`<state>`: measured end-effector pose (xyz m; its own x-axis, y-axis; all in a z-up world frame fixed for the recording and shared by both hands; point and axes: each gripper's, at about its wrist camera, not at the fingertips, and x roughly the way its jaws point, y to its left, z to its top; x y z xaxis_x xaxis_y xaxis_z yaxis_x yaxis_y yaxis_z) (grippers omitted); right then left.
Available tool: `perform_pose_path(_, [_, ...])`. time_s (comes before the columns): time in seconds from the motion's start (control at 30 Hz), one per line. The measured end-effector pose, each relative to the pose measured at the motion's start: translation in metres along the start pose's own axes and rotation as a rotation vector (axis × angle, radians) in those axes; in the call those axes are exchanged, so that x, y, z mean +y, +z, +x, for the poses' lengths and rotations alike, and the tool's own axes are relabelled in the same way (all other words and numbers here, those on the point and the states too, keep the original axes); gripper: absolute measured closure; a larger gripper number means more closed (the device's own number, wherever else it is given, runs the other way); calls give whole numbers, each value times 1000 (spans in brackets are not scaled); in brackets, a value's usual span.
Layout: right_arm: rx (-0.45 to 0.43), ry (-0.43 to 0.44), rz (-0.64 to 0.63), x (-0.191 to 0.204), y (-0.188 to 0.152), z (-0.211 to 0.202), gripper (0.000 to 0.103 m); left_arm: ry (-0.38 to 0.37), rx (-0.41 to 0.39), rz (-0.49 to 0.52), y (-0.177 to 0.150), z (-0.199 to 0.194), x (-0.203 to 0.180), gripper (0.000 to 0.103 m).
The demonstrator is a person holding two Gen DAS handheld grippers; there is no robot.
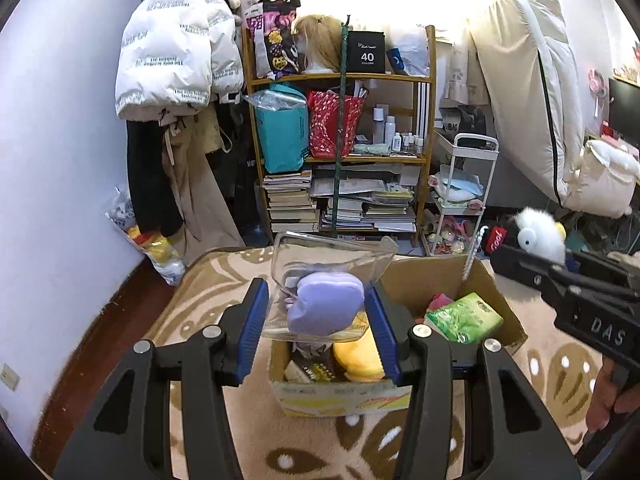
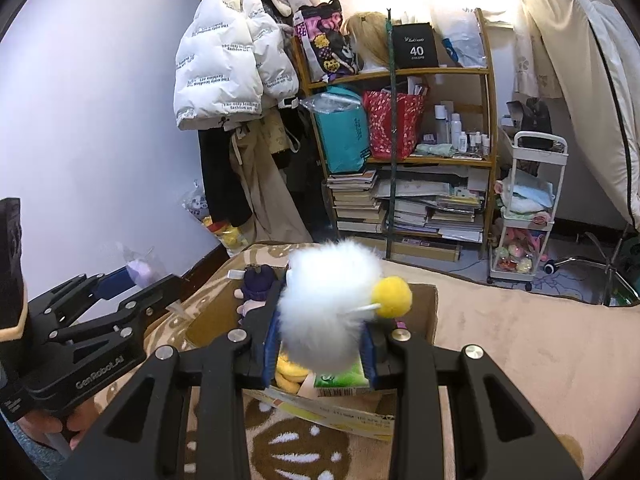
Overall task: Organize soft objects
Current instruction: 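Lift the clear bag and white plush with both tools over the box, then drop the clear bag into the box while the right tool drops the white plush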
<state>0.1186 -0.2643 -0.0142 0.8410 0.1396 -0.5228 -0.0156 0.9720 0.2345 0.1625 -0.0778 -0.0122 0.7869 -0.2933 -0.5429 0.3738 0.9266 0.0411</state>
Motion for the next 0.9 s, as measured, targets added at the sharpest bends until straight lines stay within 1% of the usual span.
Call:
perform_pose_path(0.07, [5, 4, 9, -3, -2, 5, 68, -11, 25, -14, -4, 11, 0, 54])
perform_pose_path(0.23, [31, 17, 40, -12, -6, 23, 68, -17, 66, -6, -12, 31, -3, 54])
perform_pose_path(0.37, [52, 57, 100, -21, -11, 36, 68, -36, 91, -30, -14, 42, 1, 53])
perform_pose_path(0.5, [70, 50, 89, -20, -16, 44, 67, -47, 138, -55, -19, 55, 5, 53])
perform_pose_path(0.6, [79, 72, 98, -19, -18, 47, 65, -48, 157, -59, -23, 59, 7, 52])
perform_pose_path(0.7, [75, 66, 84, -18, -18, 46, 65, -41, 151, -53, -23, 57, 7, 46])
perform_pose_path(0.8, [66, 92, 86, -16, -17, 43, 65, -32, 141, -43, -22, 53, 7, 40])
perform_pose_path(0.83, [63, 107, 85, -14, -16, 42, 65, -26, 139, -38, -22, 51, 7, 36])
perform_pose_path(0.9, [58, 111, 69, -11, -15, 40, 65, -9, 128, -26, -24, 46, 9, 33])
